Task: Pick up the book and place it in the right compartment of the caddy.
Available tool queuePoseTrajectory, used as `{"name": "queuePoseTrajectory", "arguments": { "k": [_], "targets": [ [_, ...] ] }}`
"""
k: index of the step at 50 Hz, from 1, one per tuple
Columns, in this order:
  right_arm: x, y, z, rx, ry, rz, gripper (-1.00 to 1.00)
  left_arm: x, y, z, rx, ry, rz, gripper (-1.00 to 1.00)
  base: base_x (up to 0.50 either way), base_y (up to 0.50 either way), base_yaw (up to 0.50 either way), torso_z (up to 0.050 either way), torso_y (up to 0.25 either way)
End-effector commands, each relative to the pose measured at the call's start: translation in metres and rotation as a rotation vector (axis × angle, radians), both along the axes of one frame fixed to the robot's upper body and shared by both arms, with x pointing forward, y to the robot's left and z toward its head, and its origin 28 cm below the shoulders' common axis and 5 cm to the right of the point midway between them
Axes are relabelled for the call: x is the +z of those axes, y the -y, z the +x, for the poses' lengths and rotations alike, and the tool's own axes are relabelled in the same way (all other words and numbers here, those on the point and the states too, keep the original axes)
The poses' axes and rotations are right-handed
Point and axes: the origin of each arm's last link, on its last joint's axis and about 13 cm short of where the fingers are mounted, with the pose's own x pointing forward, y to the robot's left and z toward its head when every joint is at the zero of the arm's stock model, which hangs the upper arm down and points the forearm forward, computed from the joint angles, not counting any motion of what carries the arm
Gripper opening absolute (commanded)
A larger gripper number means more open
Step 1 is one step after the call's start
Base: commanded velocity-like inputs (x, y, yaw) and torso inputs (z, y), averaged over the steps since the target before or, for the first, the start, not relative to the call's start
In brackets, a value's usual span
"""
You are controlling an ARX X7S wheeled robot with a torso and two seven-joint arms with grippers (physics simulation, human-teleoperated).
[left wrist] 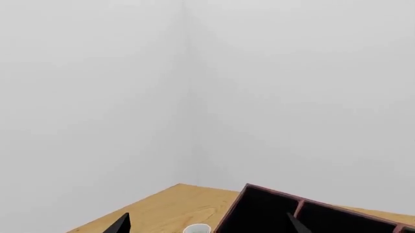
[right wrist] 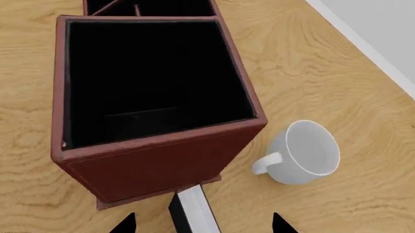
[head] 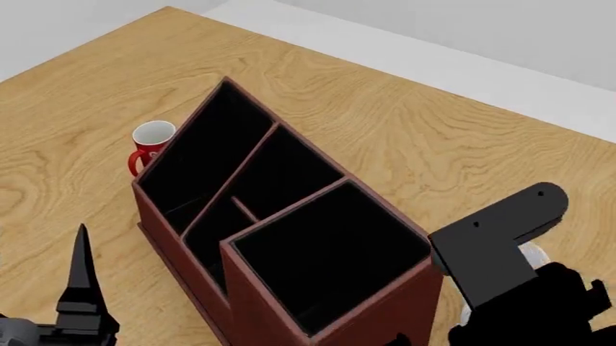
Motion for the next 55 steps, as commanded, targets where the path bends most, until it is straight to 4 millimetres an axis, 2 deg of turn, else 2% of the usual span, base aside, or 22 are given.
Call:
{"name": "queuePoseTrajectory", "arguments": {
  "k": [1,8,28,55],
  "targets": [
    [-0.018,-0.002,0.022,0.010,-0.043,-0.001,1.00,0.000,0.000,0.001,0.001,-0.002,0.001,1.00,0.00,0.00,0.00,0.000,0.000],
    [-0.025,-0.002,0.035,0.005,-0.098,-0.017,1.00,-0.002,0.001,0.002,0.003,-0.007,0.008,1.00,0.00,0.00,0.00,0.000,0.000],
    [-0.063,0.002,0.039,0.015,-0.267,-0.089,1.00,-0.001,0.002,0.000,-0.003,-0.006,0.011,1.00,0.00,0.00,0.00,0.000,0.000],
    [-0.080,0.009,0.039,-0.029,-0.316,-0.135,1.00,-0.002,0.002,0.000,-0.003,-0.008,0.014,1.00,0.00,0.00,0.00,0.000,0.000]
  ]
}}
